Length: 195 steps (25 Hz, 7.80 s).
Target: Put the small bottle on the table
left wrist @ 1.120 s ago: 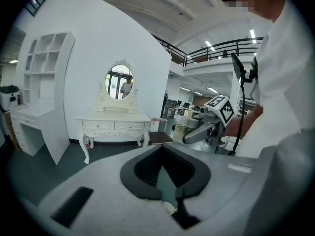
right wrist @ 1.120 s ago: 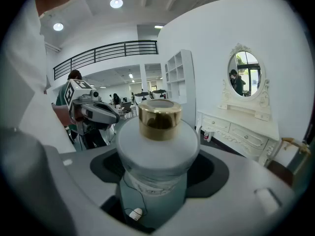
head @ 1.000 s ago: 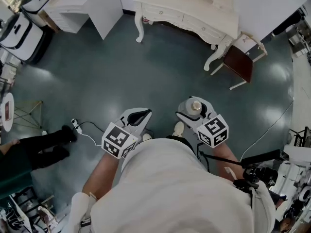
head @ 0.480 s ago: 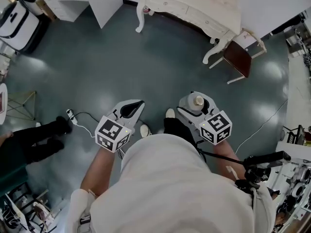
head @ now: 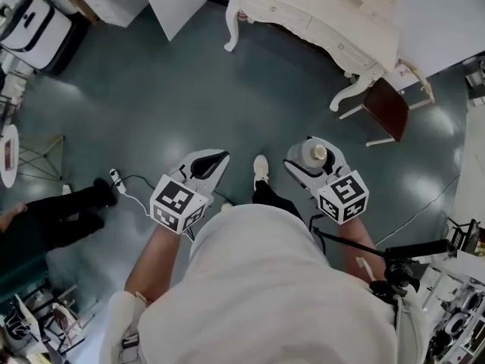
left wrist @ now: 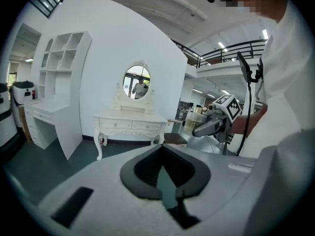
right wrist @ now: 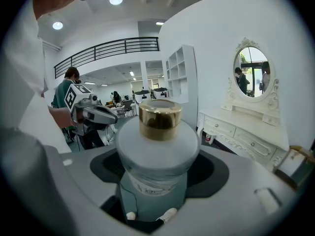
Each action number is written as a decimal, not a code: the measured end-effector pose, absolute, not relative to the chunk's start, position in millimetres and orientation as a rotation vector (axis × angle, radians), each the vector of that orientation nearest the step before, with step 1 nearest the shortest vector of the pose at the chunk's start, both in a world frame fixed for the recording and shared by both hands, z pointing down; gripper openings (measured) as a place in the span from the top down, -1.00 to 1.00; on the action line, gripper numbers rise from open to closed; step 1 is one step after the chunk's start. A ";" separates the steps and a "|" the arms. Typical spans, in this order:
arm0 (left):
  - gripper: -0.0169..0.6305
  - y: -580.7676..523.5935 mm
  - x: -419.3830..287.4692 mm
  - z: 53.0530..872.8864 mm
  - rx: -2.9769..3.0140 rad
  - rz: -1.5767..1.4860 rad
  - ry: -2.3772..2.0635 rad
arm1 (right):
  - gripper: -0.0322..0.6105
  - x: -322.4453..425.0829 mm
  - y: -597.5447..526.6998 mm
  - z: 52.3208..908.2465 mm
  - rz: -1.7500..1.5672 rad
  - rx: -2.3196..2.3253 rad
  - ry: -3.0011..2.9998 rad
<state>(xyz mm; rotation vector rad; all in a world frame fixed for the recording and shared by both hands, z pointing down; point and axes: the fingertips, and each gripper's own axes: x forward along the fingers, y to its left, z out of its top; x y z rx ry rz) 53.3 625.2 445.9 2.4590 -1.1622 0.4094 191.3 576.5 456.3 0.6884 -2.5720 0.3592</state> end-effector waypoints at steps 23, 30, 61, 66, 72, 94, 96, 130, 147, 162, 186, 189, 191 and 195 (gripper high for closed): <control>0.94 314.0 121.0 425.9 2.509 0.458 -1.072 | -0.16 240.1 259.9 469.2 0.343 0.740 -2.547; 0.94 217.4 60.8 440.1 2.546 0.454 -1.032 | -0.16 186.9 171.9 472.4 0.343 0.804 -2.516; 0.94 -166.1 -84.6 413.6 2.564 0.454 -1.006 | -0.16 63.6 -296.0 451.1 0.276 0.946 -2.477; 0.94 -234.6 -71.3 407.9 2.534 0.465 -1.062 | -0.16 66.5 -390.4 458.0 0.223 0.907 -2.485; 0.94 -289.8 -62.7 410.7 2.474 0.480 -1.134 | -0.16 71.7 -480.2 482.4 0.195 0.871 -2.476; 0.94 -363.3 -75.8 430.0 2.248 0.547 -1.348 | -0.16 64.1 -646.9 578.3 0.223 0.875 -2.416; 0.94 -363.8 -74.8 429.6 2.238 0.548 -1.354 | -0.16 65.1 -651.5 580.3 0.217 0.879 -2.411; 0.94 -336.2 -94.3 436.3 2.224 0.512 -1.384 | -0.32 71.1 -658.1 592.2 0.205 0.990 -2.319; 0.94 -238.6 -118.9 415.1 2.324 0.470 -1.342 | 0.04 95.3 -553.1 550.2 0.216 1.191 -2.219; 0.94 -125.6 -147.7 420.1 2.396 0.434 -1.272 | 0.90 54.5 -353.1 545.8 0.255 1.099 -2.223; 0.94 -1.5 -164.4 440.7 2.458 0.394 -1.179 | 0.90 -41.3 -113.9 495.0 0.239 0.789 -2.418; 0.94 8.9 -168.5 443.4 2.452 0.393 -1.183 | 0.90 -48.4 -99.6 492.5 0.220 0.770 -2.424; 0.94 19.4 -171.1 446.0 2.452 0.391 -1.188 | 0.89 -51.8 -88.5 493.1 0.203 0.761 -2.424; 0.94 25.8 -174.0 450.3 2.444 0.390 -1.198 | 0.89 -57.5 -78.6 495.2 0.176 0.726 -2.424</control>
